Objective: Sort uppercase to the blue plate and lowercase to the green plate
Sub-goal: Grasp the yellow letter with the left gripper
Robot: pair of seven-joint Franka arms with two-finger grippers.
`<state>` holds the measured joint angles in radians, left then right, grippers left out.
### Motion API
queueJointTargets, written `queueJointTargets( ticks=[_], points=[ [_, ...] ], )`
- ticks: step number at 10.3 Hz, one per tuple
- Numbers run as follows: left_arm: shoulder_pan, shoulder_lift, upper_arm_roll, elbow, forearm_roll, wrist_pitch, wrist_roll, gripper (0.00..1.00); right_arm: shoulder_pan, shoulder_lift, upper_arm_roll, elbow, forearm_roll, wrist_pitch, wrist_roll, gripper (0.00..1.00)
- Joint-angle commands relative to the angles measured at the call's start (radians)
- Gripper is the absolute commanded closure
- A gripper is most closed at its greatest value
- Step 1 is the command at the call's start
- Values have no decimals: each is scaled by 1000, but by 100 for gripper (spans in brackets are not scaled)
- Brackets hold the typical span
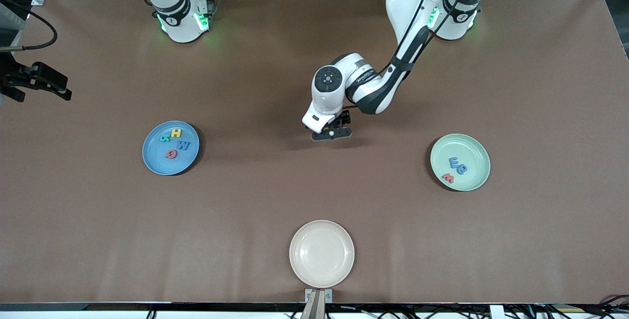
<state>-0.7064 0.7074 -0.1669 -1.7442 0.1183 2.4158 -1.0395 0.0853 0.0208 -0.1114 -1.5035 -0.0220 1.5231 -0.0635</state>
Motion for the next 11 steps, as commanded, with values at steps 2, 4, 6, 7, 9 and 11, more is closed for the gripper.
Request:
queueJointTargets(
  ticks=[2,4,6,7,9,11],
  points=[
    [-2,12,7,-12,23,43,9,0,-6,5,4,14,8,-6,10,0],
    [-4,12,7,-14,26,43,6,0,-6,7,4,14,8,-6,10,0],
    [-5,10,7,-12,26,43,0,0,-6,7,4,14,8,-6,10,0],
    [-5,9,7,-14,26,42,-7,37,-6,7,4,14,8,-6,10,0],
    [-7,10,7,-12,26,42,-11,100,-6,7,4,14,8,-6,10,0],
    [-8,10,9,-12,24,43,-13,100,-6,7,4,14,8,-6,10,0]
  ],
)
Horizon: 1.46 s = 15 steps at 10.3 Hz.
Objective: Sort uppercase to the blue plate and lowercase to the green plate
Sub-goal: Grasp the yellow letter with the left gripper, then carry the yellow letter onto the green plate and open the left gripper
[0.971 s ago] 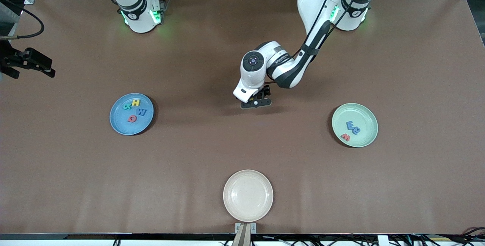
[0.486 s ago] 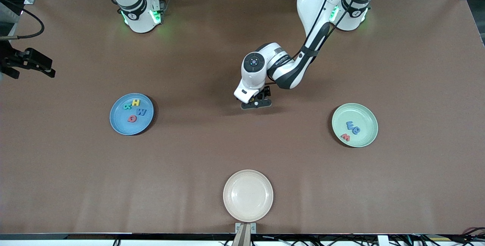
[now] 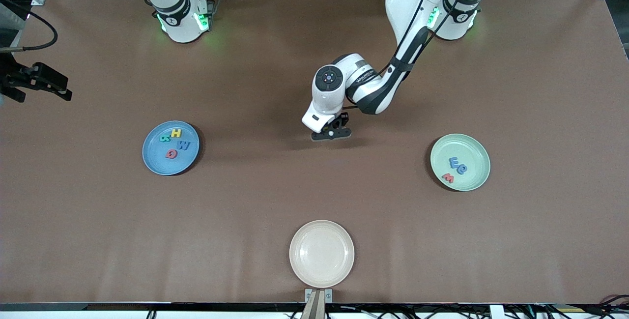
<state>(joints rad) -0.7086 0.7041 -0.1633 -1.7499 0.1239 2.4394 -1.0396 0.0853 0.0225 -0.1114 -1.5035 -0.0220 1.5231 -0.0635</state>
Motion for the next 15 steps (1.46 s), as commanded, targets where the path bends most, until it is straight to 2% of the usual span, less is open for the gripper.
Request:
queueJointTargets(
  ticks=[1,4,6,8,10,12,13,15],
  points=[
    [-6,14,5,-7,19,18,-13,100,-6,5,4,14,8,-6,10,0],
    [10,-17,8,-8,20,9,-36,100,-6,5,4,14,8,-6,10,0],
    [84,-82,14,-11,20,-37,-42,100,-6,5,4,14,8,-6,8,0],
    [214,-141,14,-19,20,-103,-43,100,-6,5,4,14,8,-6,8,0],
    [387,-188,13,-22,23,-196,-16,100,-6,5,4,14,8,-6,8,0],
    [553,-224,11,-22,25,-262,83,100,-6,5,4,14,8,-6,8,0],
    [628,-224,11,-17,23,-311,143,100,-6,5,4,14,8,-6,8,0],
    [710,-210,11,-20,23,-351,229,100,-6,5,4,14,8,-6,8,0]
  ],
)
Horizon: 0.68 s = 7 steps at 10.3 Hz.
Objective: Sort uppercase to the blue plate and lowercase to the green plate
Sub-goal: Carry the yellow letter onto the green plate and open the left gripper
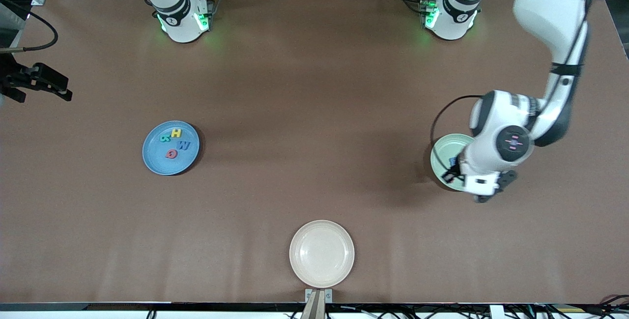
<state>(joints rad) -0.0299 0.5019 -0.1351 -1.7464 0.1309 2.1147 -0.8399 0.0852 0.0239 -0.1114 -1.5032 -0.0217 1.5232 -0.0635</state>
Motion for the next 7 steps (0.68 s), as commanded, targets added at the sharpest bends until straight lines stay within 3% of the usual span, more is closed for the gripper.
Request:
queueJointTargets(
  ticks=[1,2,3,4,7],
  points=[
    [41,-3,-17,-27,16,-30,39,100,-5,4,4,14,8,-6,8,0],
    [48,0,-17,-25,16,-41,48,100,-5,4,4,14,8,-6,8,0],
    [50,-6,-18,-24,10,-64,51,46,-5,4,4,12,9,-6,8,0],
    [57,-12,-17,-22,10,-88,45,0,-5,4,4,12,8,-6,8,0],
    [70,-31,-20,-27,13,-95,41,0,-5,4,4,12,8,-6,7,0]
  ],
)
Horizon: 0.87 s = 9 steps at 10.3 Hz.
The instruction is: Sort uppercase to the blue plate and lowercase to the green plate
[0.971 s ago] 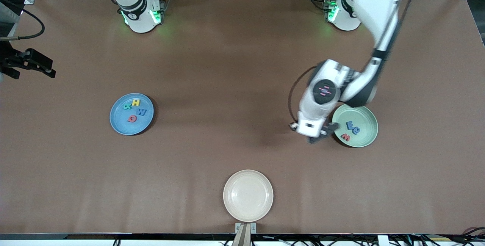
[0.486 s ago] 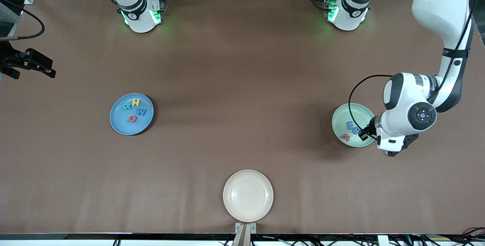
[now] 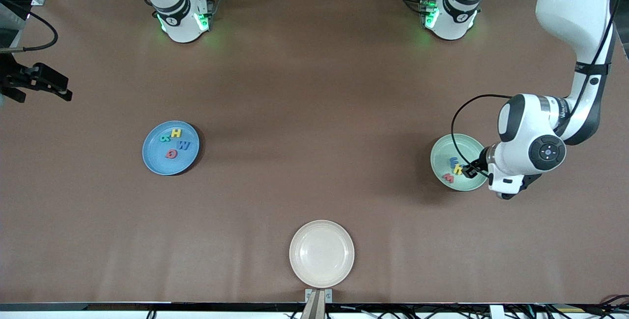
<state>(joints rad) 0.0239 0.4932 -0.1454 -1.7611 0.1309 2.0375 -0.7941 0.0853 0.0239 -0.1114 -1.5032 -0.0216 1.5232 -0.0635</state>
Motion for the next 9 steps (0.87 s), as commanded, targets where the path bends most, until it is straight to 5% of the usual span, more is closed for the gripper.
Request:
queueJointTargets(
  ticks=[1,5,7,9],
  points=[
    [16,-33,-13,-46,15,-8,-5,0,-6,4,4,12,8,-6,8,0],
    [5,-380,-51,-345,6,72,-1,0,-7,4,1,12,29,-6,7,0],
    [-7,-497,-43,-334,-5,56,126,0,-7,4,1,12,29,-6,7,0],
    [1,-538,-30,-228,-14,29,363,0,-6,4,1,12,23,-9,4,0]
  ],
)
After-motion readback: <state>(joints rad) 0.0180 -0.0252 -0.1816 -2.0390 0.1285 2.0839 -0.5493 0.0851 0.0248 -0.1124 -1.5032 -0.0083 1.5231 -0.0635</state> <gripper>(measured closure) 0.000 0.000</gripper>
